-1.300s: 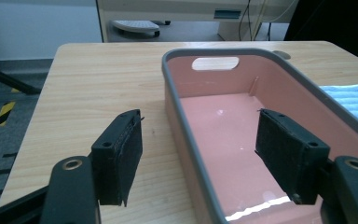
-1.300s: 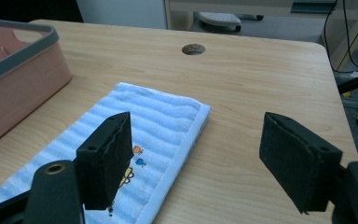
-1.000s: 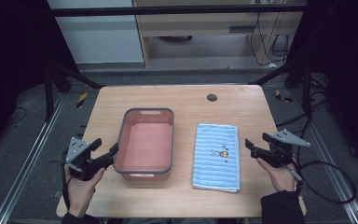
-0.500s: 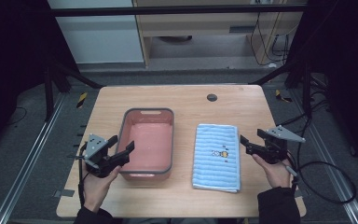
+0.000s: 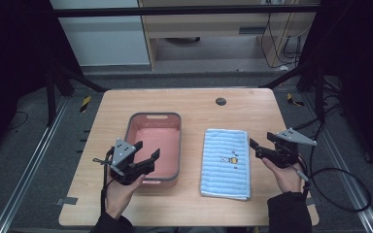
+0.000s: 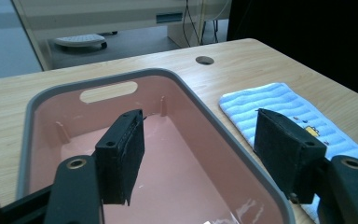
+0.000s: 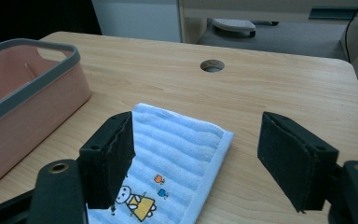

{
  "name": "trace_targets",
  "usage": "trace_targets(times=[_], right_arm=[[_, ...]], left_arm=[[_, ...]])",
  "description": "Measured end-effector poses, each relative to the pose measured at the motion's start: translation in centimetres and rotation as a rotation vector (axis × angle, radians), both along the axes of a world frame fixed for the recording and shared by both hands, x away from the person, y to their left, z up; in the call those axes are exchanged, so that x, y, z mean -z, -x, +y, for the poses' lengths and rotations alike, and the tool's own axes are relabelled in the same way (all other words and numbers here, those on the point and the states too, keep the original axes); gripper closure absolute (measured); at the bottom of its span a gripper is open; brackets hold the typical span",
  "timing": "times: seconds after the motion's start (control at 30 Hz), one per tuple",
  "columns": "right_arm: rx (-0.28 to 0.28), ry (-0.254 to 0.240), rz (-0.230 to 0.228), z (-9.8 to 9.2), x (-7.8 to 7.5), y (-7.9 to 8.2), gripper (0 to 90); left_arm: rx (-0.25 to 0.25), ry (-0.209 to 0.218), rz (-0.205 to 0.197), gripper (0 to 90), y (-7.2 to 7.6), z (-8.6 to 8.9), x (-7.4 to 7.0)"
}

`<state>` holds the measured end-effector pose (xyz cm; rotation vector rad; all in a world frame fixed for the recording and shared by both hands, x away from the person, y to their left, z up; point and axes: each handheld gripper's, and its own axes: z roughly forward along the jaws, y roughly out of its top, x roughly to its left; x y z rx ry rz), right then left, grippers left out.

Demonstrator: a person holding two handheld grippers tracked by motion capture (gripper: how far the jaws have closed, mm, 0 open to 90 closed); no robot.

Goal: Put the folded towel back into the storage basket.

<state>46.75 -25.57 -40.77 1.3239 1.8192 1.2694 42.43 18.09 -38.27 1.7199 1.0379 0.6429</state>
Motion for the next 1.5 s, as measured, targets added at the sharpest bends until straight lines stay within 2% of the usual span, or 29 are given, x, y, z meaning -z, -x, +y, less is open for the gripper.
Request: trace_targets(times=[0.17,0.37,0.63,0.67,0.97,1.2,1.23,1.5], right_arm=[[0.006,0.005,0.002,-0.1,0.0,-0.1,32.1],[-0.001,0.036,-0.001,0.1,-0.2,-0.4,34.9],[-0.010,0.037,0.004,0.3,-0.2,-0.8,34.9],[-0.018,0.036,0.004,0.4,-0.3,-0.9,37.5],[-0.015,0.041,0.018,0.5,0.0,-1.5,36.1],[-0.006,0.037,0.036,0.3,0.3,-2.2,35.1],[-0.007,0.040,0.042,0.3,0.5,-2.3,34.9],[-0.017,0.064,0.061,0.4,1.3,-3.0,36.4]], left_arm=[[0.022,-0.008,0.002,34.3,0.1,-1.2,0.2],[0.044,-0.010,0.002,36.5,0.2,-2.8,0.4],[0.077,-0.017,0.007,38.2,0.4,-4.7,0.8],[0.088,-0.024,0.008,38.2,0.6,-5.3,1.0],[0.129,-0.035,0.011,40.1,1.0,-7.7,1.6],[0.151,-0.056,0.022,41.1,1.1,-9.3,2.3],[0.152,-0.074,0.021,41.3,1.2,-9.8,2.5],[0.180,-0.094,0.050,42.5,1.2,-11.6,3.7]])
